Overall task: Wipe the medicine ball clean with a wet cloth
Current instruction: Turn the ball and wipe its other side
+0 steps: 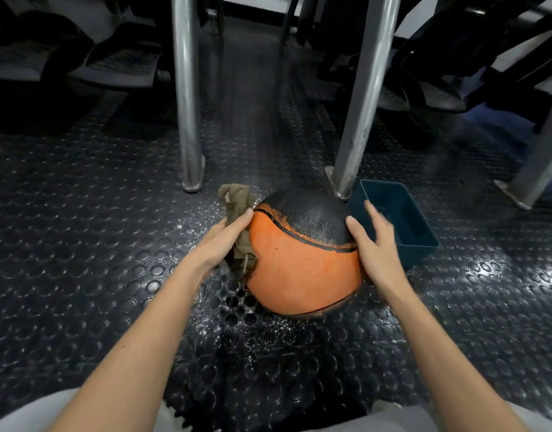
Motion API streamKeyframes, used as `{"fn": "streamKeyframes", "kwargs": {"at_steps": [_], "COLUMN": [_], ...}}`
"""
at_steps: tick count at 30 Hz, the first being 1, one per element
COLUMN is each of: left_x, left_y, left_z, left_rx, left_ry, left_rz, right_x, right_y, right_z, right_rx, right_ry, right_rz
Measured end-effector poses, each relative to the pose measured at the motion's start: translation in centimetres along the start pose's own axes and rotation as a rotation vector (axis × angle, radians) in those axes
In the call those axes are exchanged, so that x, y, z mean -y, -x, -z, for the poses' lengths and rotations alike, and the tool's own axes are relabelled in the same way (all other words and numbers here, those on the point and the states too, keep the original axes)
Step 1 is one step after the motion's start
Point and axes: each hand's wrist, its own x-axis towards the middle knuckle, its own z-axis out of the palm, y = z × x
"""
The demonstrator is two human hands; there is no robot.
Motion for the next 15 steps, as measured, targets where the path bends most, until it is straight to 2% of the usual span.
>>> {"fn": "streamKeyframes", "kwargs": {"at_steps": [2, 4, 6, 8, 12, 15], "left_x": [-0.2, -0.3, -0.8, -2.0, -2.7, -3.0], "left_y": [0.2, 0.3, 0.4, 1.3, 4.7, 6.3], "left_z": [0.0, 0.0, 0.1, 0.3, -0.2, -1.5], "left_rx": [0.012, -0.009, -0.061, -0.132, -0.369, -0.389], "left_ry": [0.004, 0.009, -0.022, -0.108, -0.187, -0.339], "left_rz": [0.002, -0.013, -0.053, -0.132, -0.336, -0.45], "right_x": [0.8, 0.5, -0.3, -0.5, -0.6, -0.5], "right_y": [0.3, 0.1, 0.0, -0.3, -0.5, -0.1], "right_z": [-0.5, -1.5, -2.3, -2.4, -2.0, -2.0], "right_rx": [-0.056, 0.023, 0.084, 0.101, 0.1, 0.114], "right_ry": [0.056, 0.145, 0.242, 0.233, 0.209, 0.216], "right_rz": [0.264, 0.408, 0.43, 0.421, 0.399, 0.392]}}
